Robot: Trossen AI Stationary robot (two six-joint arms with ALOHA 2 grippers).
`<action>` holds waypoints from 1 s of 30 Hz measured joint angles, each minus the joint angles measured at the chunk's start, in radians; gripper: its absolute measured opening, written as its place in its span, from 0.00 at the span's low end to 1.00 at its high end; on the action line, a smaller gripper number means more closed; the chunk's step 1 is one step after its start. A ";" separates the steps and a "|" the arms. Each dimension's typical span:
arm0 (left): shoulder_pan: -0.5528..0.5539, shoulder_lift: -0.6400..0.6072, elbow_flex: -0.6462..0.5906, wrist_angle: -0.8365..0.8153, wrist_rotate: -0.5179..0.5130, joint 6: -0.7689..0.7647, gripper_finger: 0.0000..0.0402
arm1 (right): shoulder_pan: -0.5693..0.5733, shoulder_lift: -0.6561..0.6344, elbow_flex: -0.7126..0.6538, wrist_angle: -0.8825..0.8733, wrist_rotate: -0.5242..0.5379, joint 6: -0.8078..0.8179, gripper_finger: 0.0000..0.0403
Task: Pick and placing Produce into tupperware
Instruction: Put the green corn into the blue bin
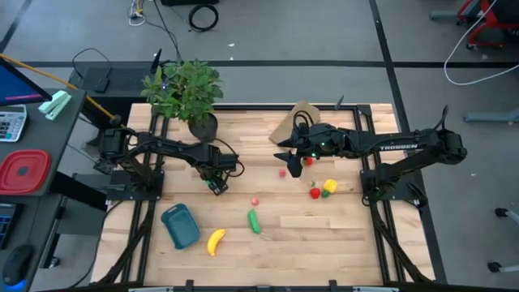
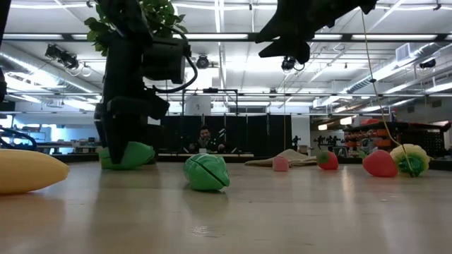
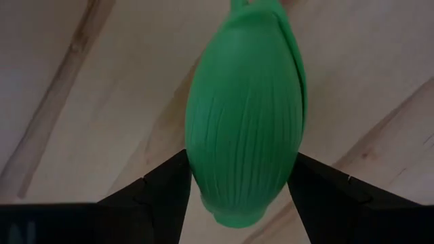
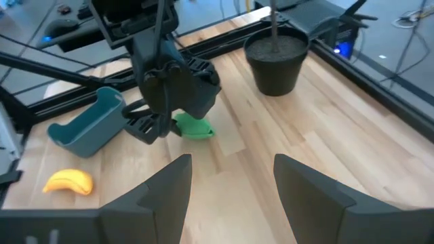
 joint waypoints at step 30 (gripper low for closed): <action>0.000 -0.159 0.000 -0.206 0.089 0.039 0.49 | 0.000 0.000 -0.001 0.000 0.014 -0.001 0.55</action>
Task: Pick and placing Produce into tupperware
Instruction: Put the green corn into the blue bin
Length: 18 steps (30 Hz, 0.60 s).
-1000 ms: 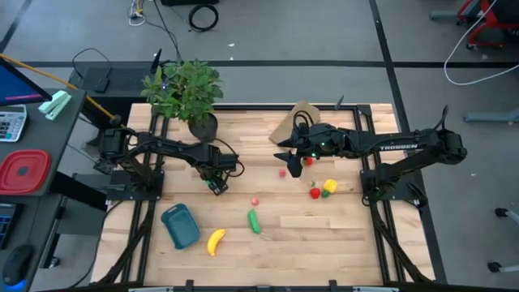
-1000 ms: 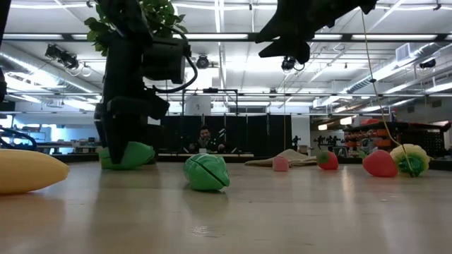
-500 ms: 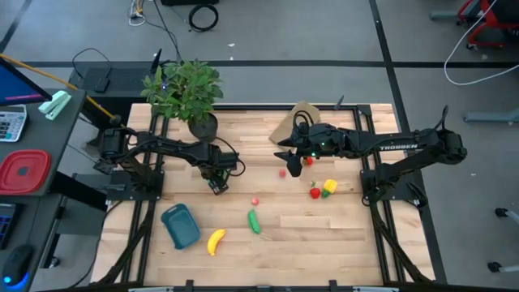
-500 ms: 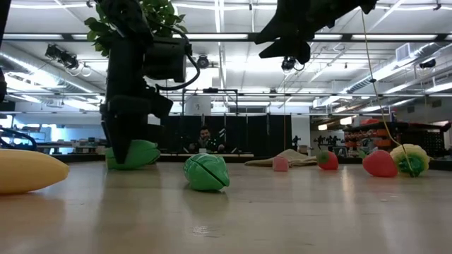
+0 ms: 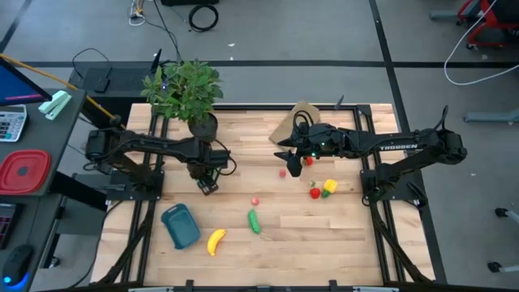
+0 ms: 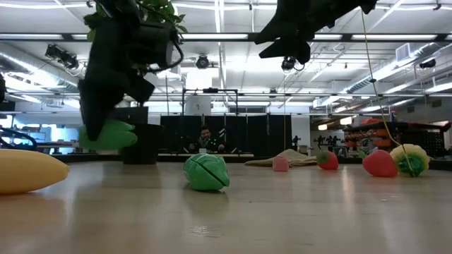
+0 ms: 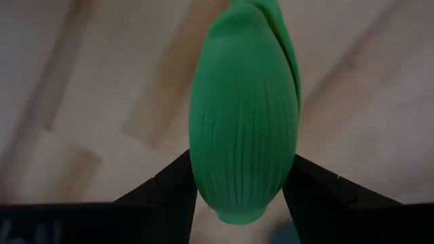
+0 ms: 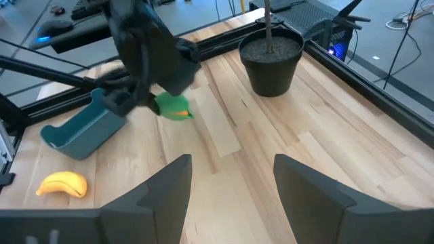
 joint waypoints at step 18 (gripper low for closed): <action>-0.383 -0.262 0.001 -0.111 0.402 -0.135 0.52 | 0.000 0.000 0.000 -0.004 0.049 -0.027 0.54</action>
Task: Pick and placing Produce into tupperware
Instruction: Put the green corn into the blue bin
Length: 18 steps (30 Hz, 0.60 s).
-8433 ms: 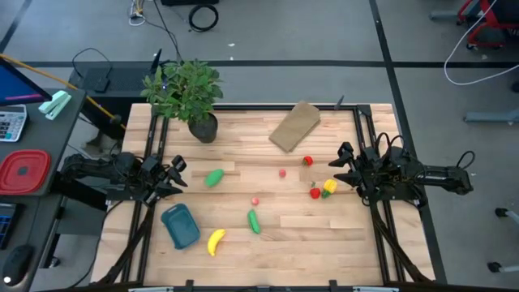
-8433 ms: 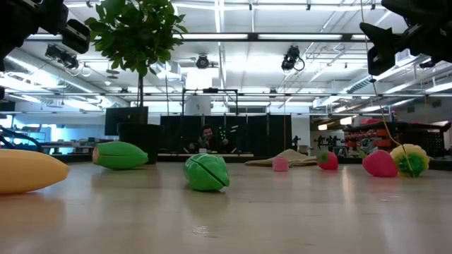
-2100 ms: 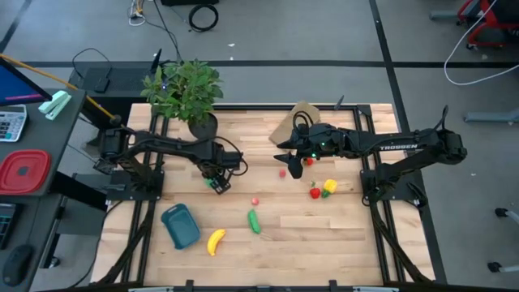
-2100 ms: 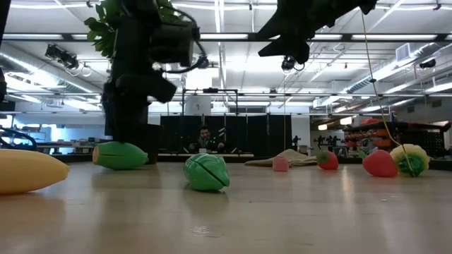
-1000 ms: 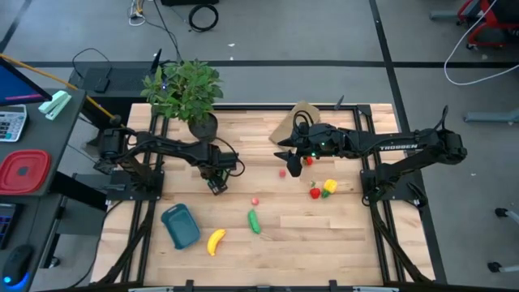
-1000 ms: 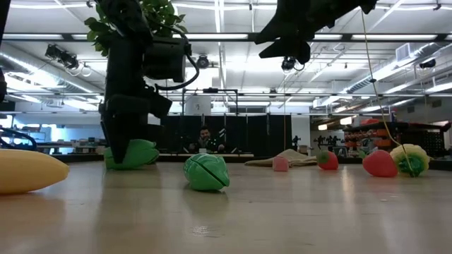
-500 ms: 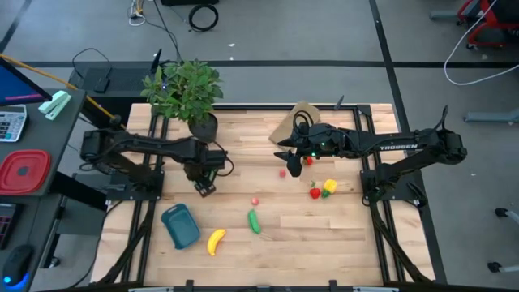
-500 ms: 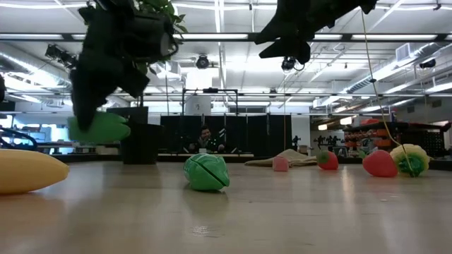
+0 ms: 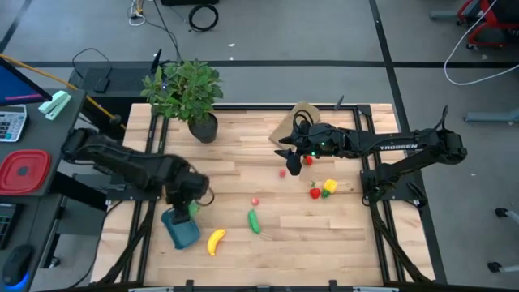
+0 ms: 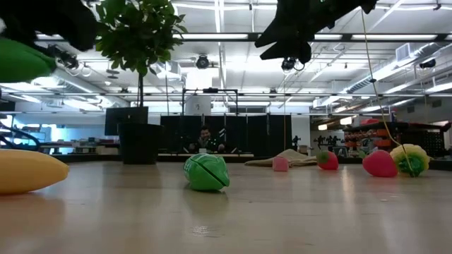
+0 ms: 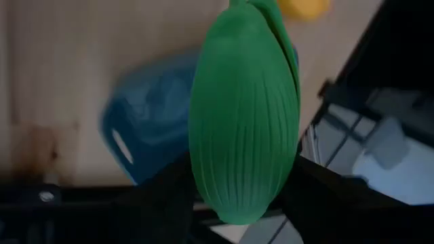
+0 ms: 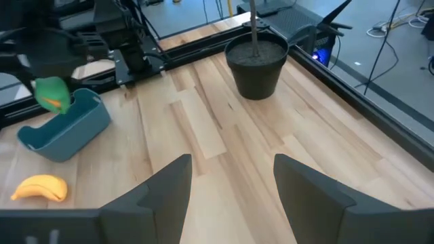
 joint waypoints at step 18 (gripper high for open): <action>-0.310 0.010 -0.073 0.184 -0.168 -0.240 0.52 | 0.001 0.000 0.000 -0.005 -0.001 0.028 0.55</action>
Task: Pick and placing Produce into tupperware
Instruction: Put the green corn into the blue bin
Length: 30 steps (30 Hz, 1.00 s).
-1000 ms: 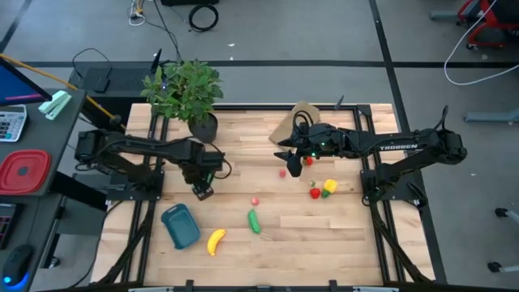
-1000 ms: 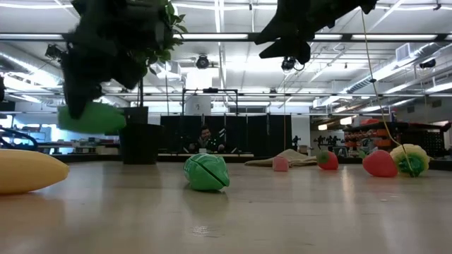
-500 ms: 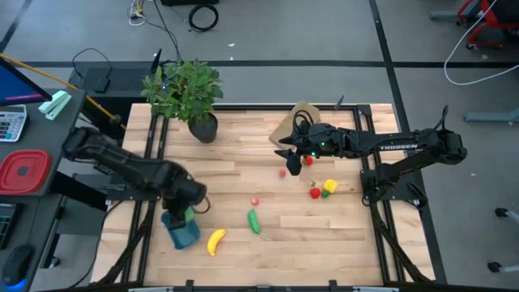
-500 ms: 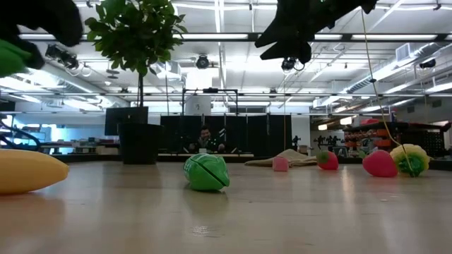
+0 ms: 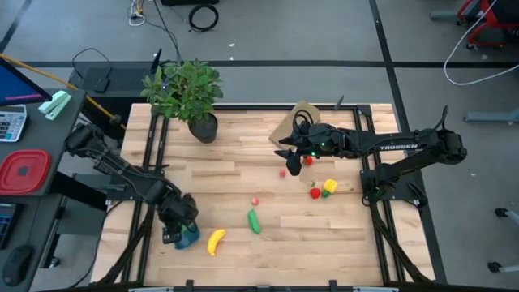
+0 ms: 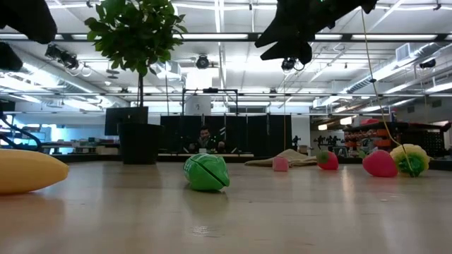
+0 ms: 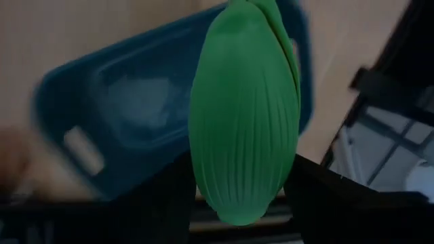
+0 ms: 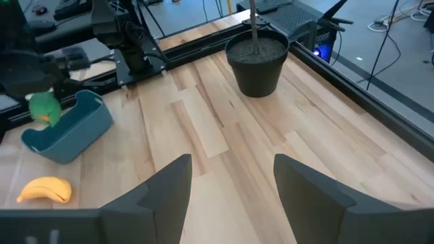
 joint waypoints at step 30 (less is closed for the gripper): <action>-0.052 0.001 -0.231 0.165 -0.107 -0.292 0.61 | 0.000 0.000 0.000 -0.002 0.000 -0.001 0.55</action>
